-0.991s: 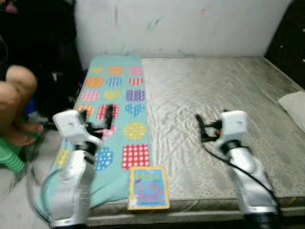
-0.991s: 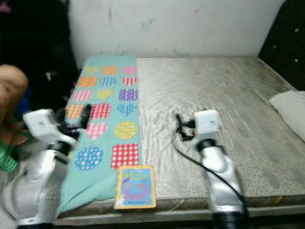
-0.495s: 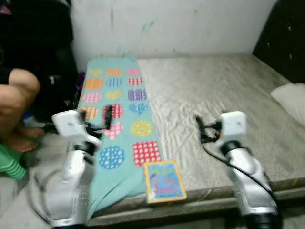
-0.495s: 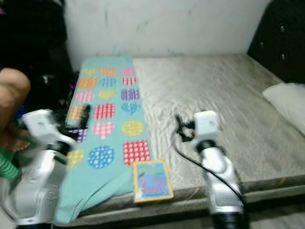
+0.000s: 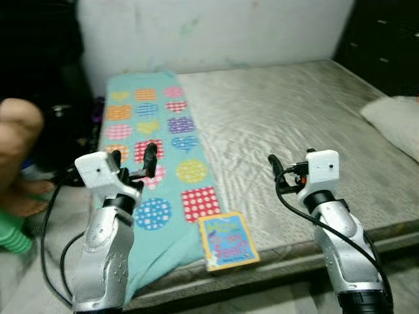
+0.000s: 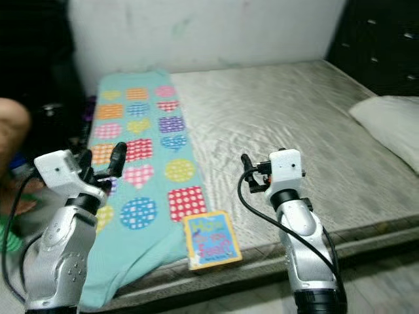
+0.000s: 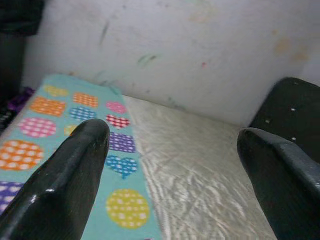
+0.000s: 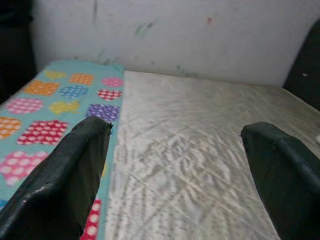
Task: Clean up the room
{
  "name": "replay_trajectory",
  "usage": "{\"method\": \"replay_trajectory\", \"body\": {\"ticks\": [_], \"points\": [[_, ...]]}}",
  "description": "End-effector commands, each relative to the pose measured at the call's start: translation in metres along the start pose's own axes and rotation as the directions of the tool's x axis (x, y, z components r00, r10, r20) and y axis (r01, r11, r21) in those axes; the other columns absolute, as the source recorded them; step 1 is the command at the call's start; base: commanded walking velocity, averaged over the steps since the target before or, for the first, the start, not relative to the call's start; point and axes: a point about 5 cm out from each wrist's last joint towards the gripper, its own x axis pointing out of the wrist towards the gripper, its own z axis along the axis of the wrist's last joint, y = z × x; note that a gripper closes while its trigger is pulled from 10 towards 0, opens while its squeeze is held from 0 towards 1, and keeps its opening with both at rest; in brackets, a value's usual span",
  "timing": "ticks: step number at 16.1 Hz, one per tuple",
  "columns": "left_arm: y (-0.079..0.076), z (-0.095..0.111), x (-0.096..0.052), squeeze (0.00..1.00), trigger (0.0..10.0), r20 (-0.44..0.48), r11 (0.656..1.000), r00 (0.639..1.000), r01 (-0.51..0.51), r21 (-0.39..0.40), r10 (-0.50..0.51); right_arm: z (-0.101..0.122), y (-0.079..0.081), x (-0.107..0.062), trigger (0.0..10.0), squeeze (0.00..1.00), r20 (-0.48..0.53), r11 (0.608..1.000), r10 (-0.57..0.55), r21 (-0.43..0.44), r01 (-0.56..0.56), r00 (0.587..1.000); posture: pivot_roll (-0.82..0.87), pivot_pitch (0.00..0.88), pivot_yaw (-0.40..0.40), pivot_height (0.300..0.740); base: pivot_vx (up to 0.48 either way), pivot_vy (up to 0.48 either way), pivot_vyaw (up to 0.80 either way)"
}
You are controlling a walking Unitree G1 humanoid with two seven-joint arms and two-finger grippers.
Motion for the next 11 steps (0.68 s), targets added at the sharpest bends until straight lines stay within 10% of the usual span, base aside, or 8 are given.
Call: {"method": "replay_trajectory", "body": {"ticks": [1,11], "points": [[0.007,-0.001,0.003,0.00,10.0,-0.007,0.999,0.999,-0.049,0.012,0.050,0.007,-0.001,0.005,10.0,0.00,0.026,1.000,-0.003,-0.001,0.003,1.000,-0.07,0.000,0.018,0.740,0.000,0.000,0.00],[0.032,-0.010,0.014,0.00,10.0,-0.032,0.986,0.986,-0.160,0.043,0.161,0.014,-0.013,0.024,10.0,0.00,0.065,0.999,-0.051,-0.004,0.051,0.997,-0.07,0.000,0.006,0.740,0.000,0.000,-0.40]]}}
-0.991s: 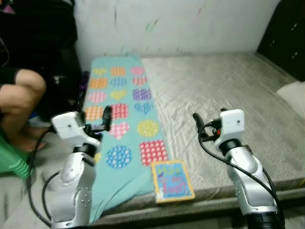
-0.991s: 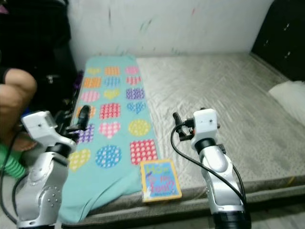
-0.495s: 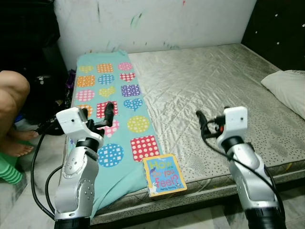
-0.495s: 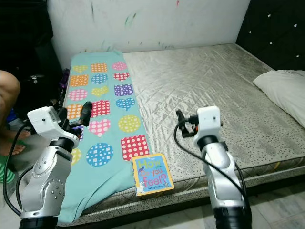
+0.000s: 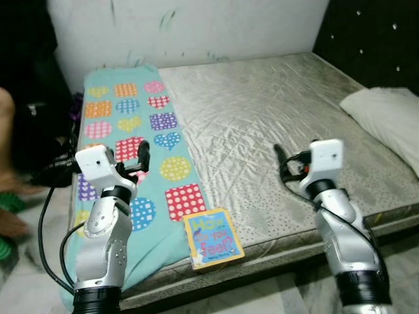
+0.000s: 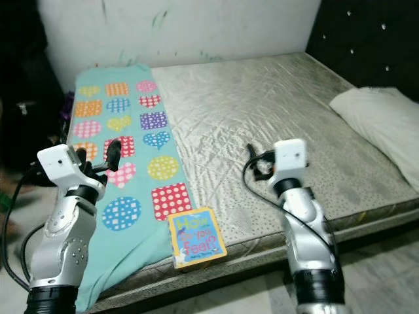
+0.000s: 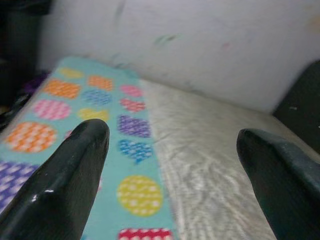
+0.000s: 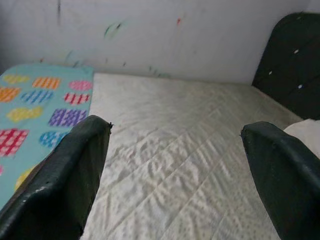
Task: Clean up the room
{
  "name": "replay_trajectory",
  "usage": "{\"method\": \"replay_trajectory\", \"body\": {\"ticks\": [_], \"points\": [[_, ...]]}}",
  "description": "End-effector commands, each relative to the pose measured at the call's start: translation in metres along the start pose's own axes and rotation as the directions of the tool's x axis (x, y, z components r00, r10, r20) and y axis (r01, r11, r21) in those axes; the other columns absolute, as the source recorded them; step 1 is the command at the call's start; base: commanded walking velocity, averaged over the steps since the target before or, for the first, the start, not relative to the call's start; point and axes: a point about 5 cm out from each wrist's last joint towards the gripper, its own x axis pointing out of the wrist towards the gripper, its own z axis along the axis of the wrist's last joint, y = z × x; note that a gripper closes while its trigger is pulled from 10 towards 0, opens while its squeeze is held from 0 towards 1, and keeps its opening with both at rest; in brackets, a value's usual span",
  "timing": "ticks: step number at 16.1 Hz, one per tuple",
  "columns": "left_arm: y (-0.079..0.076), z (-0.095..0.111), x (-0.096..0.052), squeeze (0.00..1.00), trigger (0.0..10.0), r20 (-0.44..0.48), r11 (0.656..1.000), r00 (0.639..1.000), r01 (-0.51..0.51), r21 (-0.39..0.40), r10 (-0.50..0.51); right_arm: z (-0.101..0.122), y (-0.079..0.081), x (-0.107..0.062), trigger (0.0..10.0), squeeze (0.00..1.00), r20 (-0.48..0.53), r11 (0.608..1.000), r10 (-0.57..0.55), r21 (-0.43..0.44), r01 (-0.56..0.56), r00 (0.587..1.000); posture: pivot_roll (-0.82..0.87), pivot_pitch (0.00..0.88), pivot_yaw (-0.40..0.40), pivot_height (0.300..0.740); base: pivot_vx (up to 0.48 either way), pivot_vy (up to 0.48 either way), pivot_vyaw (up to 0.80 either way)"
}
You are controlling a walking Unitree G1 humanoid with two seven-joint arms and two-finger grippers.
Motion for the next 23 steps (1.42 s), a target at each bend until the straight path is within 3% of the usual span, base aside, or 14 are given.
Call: {"method": "replay_trajectory", "body": {"ticks": [1,4,6,9,13,17,23], "points": [[0.007,0.000,0.001,0.00,10.0,-0.002,1.000,1.000,-0.023,-0.003,0.023,0.005,0.000,0.004,10.0,0.00,0.020,1.000,0.002,-0.002,-0.002,1.000,-0.08,0.000,0.000,0.740,0.000,0.000,0.00],[0.018,-0.012,-0.001,0.00,10.0,-0.061,0.998,0.996,-0.065,-0.011,0.064,0.003,-0.002,0.000,10.0,0.00,0.022,1.000,0.011,-0.019,-0.011,1.000,-0.08,0.000,-0.012,0.740,0.000,0.000,0.00],[0.028,-0.020,-0.007,0.00,10.0,-0.104,0.992,0.989,-0.114,-0.058,0.107,-0.001,-0.001,-0.009,10.0,0.00,0.007,1.000,0.007,0.002,-0.007,1.000,-0.10,0.000,-0.007,0.740,0.000,0.000,0.00],[0.025,-0.018,-0.016,0.00,10.0,-0.093,0.994,0.992,-0.094,-0.063,0.088,-0.014,0.001,-0.025,10.0,0.00,-0.046,0.999,0.001,0.051,0.002,0.999,-0.07,0.000,-0.010,0.740,0.000,0.000,0.00],[0.034,-0.027,-0.041,0.00,10.0,-0.159,0.992,0.981,-0.121,-0.039,0.113,-0.023,0.008,-0.050,10.0,0.00,-0.099,0.999,0.023,0.046,-0.018,0.995,-0.07,0.074,0.002,0.740,0.000,0.000,0.00],[0.037,-0.026,-0.051,0.00,10.0,-0.185,0.991,0.975,-0.130,-0.039,0.120,-0.027,0.006,-0.059,10.0,0.00,-0.124,0.999,0.006,0.048,0.000,0.992,-0.06,0.124,0.015,0.740,0.000,0.000,0.00],[0.032,-0.025,-0.053,0.00,10.0,-0.207,0.991,0.971,-0.128,-0.046,0.116,-0.027,0.011,-0.063,10.0,0.00,-0.144,0.999,0.037,0.028,-0.033,0.989,-0.06,0.146,0.003,0.740,0.000,0.000,0.00]]}}
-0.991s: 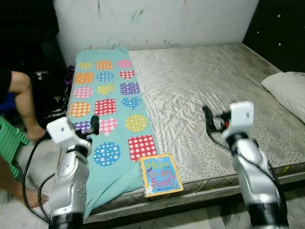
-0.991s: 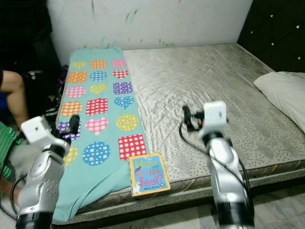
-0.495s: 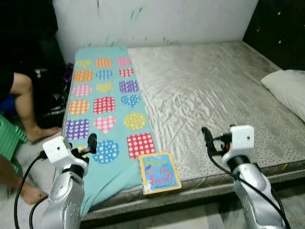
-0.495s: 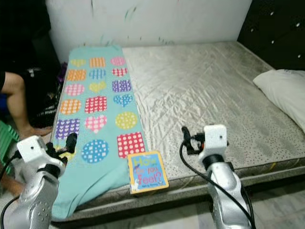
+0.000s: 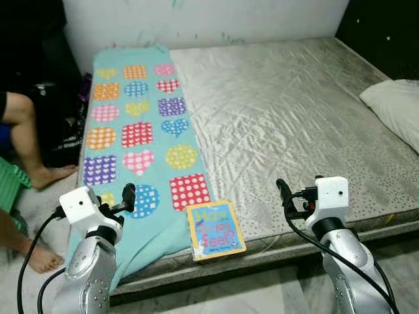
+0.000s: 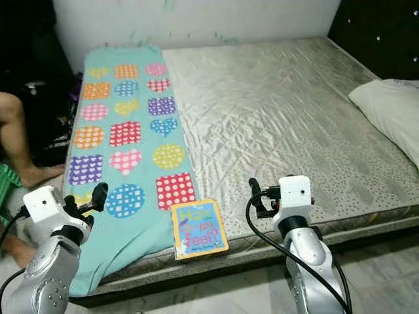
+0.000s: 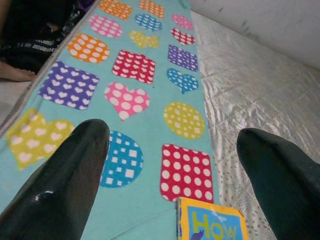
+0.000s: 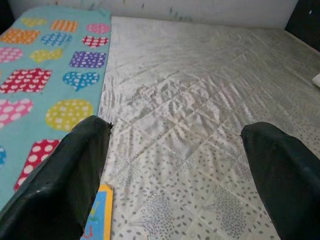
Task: Clean up the room
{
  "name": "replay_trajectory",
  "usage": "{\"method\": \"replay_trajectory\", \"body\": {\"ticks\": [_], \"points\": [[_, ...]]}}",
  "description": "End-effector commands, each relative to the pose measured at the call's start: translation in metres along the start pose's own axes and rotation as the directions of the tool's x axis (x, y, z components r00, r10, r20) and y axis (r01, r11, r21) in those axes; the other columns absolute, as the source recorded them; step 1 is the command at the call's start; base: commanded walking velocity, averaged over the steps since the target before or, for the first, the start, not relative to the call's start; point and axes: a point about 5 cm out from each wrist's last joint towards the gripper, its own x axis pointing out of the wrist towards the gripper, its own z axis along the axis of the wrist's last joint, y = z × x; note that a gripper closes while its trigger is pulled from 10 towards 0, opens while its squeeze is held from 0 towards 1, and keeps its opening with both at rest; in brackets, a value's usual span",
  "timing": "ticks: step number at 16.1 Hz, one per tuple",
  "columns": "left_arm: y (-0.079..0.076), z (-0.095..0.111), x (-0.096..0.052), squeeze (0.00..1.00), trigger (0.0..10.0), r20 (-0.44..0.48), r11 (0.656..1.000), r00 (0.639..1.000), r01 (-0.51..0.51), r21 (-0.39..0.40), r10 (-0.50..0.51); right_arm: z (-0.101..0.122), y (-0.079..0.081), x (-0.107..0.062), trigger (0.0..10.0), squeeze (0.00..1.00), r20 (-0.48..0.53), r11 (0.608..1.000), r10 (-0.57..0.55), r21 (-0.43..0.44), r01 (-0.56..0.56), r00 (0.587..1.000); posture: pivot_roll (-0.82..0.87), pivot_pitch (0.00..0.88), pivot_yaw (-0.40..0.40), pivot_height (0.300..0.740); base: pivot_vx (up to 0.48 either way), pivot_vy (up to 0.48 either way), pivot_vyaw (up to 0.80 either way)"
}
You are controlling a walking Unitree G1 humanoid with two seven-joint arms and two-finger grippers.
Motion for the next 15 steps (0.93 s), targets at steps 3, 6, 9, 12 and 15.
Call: {"method": "replay_trajectory", "body": {"ticks": [3,6,9,12,15], "points": [[0.000,-0.001,-0.005,0.00,10.0,-0.011,1.000,1.000,-0.005,0.004,0.005,0.006,0.002,-0.002,10.0,0.00,0.013,1.000,0.019,-0.013,-0.018,1.000,-0.07,0.150,0.003,0.718,0.000,0.000,0.00],[-0.003,0.001,-0.005,0.00,10.0,-0.011,1.000,1.000,-0.004,0.007,0.004,0.004,0.003,-0.005,10.0,0.00,0.002,0.999,0.038,-0.026,-0.037,0.999,-0.07,0.158,0.005,0.678,0.000,0.000,0.00],[-0.002,0.005,-0.003,0.00,10.0,0.017,1.000,1.000,-0.011,0.009,0.011,0.005,0.003,-0.003,10.0,0.00,0.004,0.998,0.048,-0.035,-0.048,0.999,-0.07,0.159,0.001,0.650,0.000,0.000,0.00],[-0.001,0.008,-0.003,0.00,10.0,0.041,1.000,0.999,-0.021,0.015,0.020,0.006,0.001,-0.001,10.0,0.00,0.008,0.997,0.054,-0.048,-0.053,0.999,-0.07,0.157,-0.002,0.650,0.000,0.000,0.00],[-0.002,0.010,-0.003,0.00,10.0,0.049,0.999,0.998,-0.026,0.020,0.025,0.007,0.002,0.001,10.0,0.00,0.011,0.997,0.063,-0.055,-0.063,0.998,-0.06,0.155,-0.002,0.650,0.000,0.000,0.00]]}}
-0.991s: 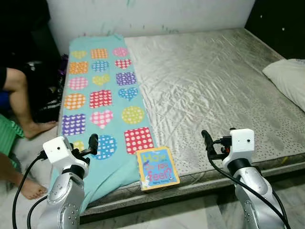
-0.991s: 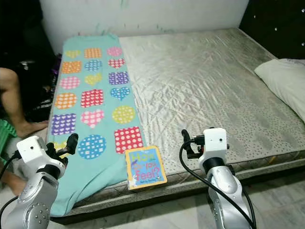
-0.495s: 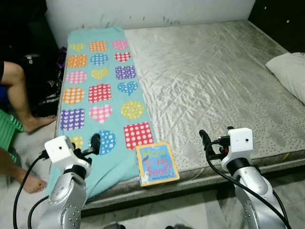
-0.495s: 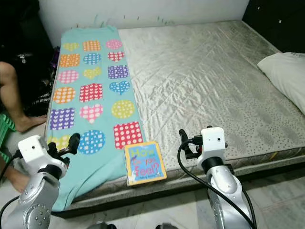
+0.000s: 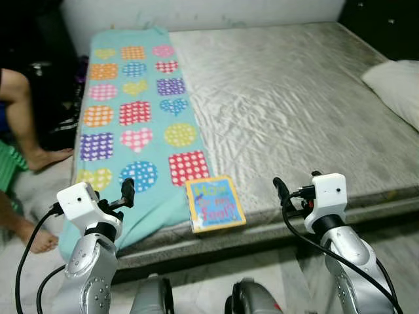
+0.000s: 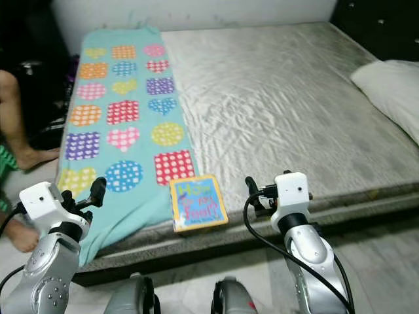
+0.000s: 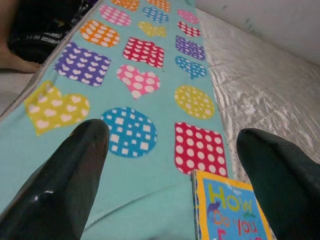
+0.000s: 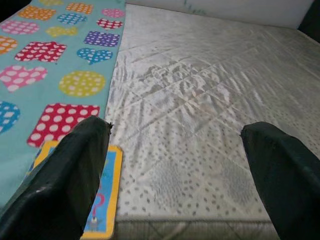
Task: Clean up the room
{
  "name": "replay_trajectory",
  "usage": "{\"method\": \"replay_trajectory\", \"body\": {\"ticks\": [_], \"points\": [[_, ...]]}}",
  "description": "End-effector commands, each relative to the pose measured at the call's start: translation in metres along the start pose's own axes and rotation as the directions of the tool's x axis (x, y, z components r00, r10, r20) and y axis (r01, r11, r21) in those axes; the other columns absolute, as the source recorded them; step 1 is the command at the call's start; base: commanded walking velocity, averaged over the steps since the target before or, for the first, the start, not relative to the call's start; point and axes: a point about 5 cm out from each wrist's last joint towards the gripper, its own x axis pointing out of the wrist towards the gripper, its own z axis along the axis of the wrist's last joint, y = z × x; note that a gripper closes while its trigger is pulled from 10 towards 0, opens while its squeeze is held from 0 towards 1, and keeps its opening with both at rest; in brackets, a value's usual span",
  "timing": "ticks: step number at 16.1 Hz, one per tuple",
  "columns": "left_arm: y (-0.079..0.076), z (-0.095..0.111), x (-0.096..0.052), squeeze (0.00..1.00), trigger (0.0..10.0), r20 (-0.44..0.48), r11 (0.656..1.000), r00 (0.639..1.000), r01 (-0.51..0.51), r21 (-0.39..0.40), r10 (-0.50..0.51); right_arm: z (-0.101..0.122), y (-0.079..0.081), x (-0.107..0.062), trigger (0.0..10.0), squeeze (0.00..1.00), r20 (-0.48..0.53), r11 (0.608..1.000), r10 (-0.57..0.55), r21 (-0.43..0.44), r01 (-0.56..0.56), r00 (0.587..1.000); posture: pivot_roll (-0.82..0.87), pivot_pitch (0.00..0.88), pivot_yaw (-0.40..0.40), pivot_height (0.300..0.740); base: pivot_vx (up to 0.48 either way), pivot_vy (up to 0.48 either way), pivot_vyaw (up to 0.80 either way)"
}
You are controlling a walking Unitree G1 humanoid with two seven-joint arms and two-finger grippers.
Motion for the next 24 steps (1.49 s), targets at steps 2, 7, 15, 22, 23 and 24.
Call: {"method": "replay_trajectory", "body": {"ticks": [2,7,15,22,23,24], "points": [[0.005,0.003,-0.001,0.00,10.0,0.024,0.999,0.999,-0.036,0.023,0.035,-0.001,-0.001,0.001,10.0,0.00,-0.003,1.000,0.014,-0.013,-0.014,1.000,-0.06,0.152,-0.003,0.650,0.000,0.000,0.00],[0.004,0.008,-0.004,0.00,10.0,0.062,0.999,0.998,-0.021,0.032,0.019,0.002,-0.002,0.006,10.0,0.00,0.006,0.999,0.024,-0.028,-0.024,1.000,-0.06,0.149,-0.006,0.650,0.000,0.000,0.00],[-0.003,0.010,-0.004,0.00,10.0,0.079,0.999,0.996,0.030,0.016,-0.031,0.003,-0.001,0.009,10.0,0.00,0.013,0.999,0.032,-0.042,-0.031,0.999,-0.06,0.157,-0.006,0.650,0.145,0.000,0.00],[-0.008,0.009,-0.005,0.00,10.0,0.075,0.999,0.996,0.050,0.012,-0.051,0.002,-0.001,0.010,10.0,0.00,0.014,0.998,0.027,-0.051,-0.026,1.000,-0.06,0.165,-0.006,0.650,0.333,0.000,0.00],[-0.008,0.009,-0.005,0.00,10.0,0.073,0.998,0.996,0.054,0.011,-0.055,0.002,-0.001,0.010,10.0,0.00,0.014,0.998,0.027,-0.052,-0.027,1.000,-0.06,0.165,-0.005,0.650,0.345,0.000,0.00],[-0.009,0.008,-0.005,0.00,10.0,0.071,0.998,0.996,0.056,0.010,-0.057,0.002,-0.001,0.010,10.0,0.00,0.014,0.998,0.027,-0.053,-0.026,1.000,-0.06,0.166,-0.004,0.650,0.352,0.000,0.00]]}}
